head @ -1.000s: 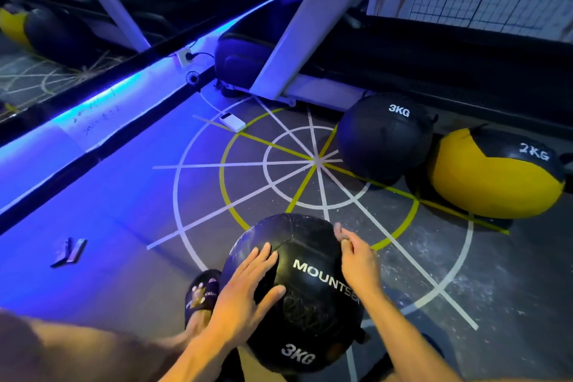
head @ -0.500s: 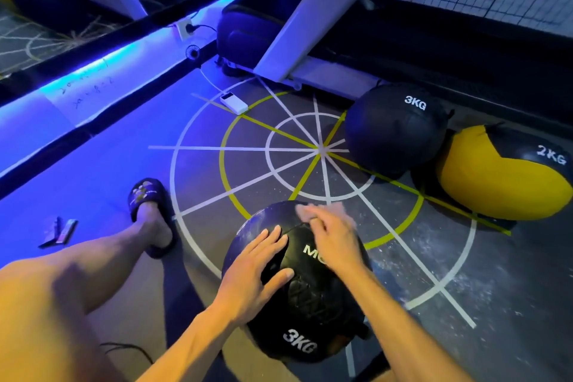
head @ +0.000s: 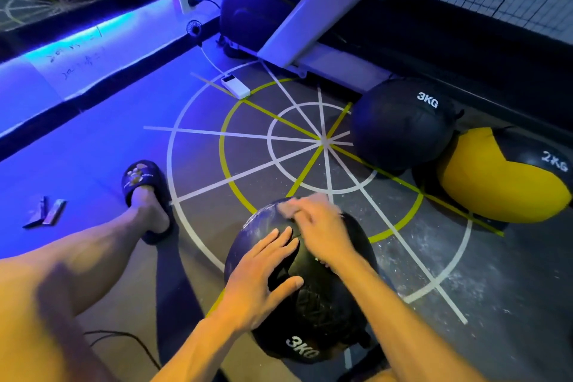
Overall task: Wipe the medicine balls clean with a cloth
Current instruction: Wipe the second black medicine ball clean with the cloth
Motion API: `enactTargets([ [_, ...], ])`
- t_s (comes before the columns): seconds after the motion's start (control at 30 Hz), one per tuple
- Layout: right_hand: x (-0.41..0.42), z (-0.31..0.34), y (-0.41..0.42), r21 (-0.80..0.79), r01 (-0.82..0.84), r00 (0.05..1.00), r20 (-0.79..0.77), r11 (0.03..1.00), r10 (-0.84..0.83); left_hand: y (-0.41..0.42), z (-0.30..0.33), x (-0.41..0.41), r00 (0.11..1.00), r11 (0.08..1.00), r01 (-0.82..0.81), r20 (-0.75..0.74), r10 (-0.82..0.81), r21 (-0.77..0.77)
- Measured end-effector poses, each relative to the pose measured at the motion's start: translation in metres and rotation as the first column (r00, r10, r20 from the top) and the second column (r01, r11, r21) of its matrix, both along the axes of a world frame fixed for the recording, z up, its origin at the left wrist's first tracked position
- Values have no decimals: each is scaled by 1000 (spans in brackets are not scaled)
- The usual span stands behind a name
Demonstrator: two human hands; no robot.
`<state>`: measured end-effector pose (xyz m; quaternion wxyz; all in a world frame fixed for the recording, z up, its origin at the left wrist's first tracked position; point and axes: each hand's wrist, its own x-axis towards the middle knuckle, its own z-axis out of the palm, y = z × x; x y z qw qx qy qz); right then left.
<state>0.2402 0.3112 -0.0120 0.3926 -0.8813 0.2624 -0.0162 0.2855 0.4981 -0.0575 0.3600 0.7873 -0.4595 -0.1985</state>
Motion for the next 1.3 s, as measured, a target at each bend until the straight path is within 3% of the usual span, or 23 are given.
enactTargets([
  [0.07, 2, -3, 19, -79, -235, 971, 13, 969, 237, 4, 2, 4, 999, 1000, -10, -39, 9, -30],
  [0.1, 0, -6, 14, -101, -239, 970, 22, 966, 243, 5, 1, 5, 998, 999, -16, -58, 14, -35],
  [0.17, -9, -15, -15, -75, -55, 998, 32, 996, 58, 7, -1, 7, 997, 999, -15, -80, 12, -33],
  [0.27, -35, -26, -62, -53, 272, 955, -104, 961, -276, 8, -4, 8, 996, 1000, -7, -90, 4, -27],
  [0.37, -40, -34, -73, -62, 350, 911, -212, 935, -355, 7, -3, 8, 996, 1000, 18, -83, -20, -20],
  [0.43, -15, -29, -57, -82, 249, 949, -178, 965, -260, 7, -2, 8, 997, 999, 33, -73, -34, -10],
  [0.5, 14, -13, -25, -23, 48, 990, -134, 999, -51, 7, 0, 11, 997, 999, 40, -60, -40, 6],
  [0.57, 32, -3, 5, 20, -231, 962, -147, 973, 232, 7, 1, 13, 998, 999, 45, -43, -45, 1],
  [0.63, 37, -2, 9, 12, -360, 914, -197, 933, 355, 6, 1, 14, 999, 999, 45, -22, -46, -8],
  [0.73, 38, 1, -27, 56, -87, 980, -172, 995, 96, 2, -1, 11, 998, 998, 63, 12, -63, 18],
  [0.83, 28, -2, -46, -23, 108, 974, -199, 994, -110, -1, -5, 6, 992, 997, 70, 100, -73, 31],
  [1.0, 7, -19, -62, 2, 181, 969, -169, 983, -178, -1, -7, -16, 932, 988, -111, 334, 142, -108],
  [1.13, -16, -28, -81, -14, 301, 923, -247, 954, -295, 10, -11, -31, 914, 952, -236, 290, 285, -195],
  [1.2, -15, -24, -69, -46, 292, 940, -171, 955, -295, 10, -11, -36, 918, 946, -259, 254, 304, -195],
  [1.27, -8, -9, -44, -27, 207, 977, -42, 978, -208, 5, -14, -39, 932, 948, -251, 216, 291, -194],
  [1.3, -4, -1, -27, -38, 88, 996, 2, 995, -88, 3, -15, -40, 939, 952, -238, 204, 276, -195],
])
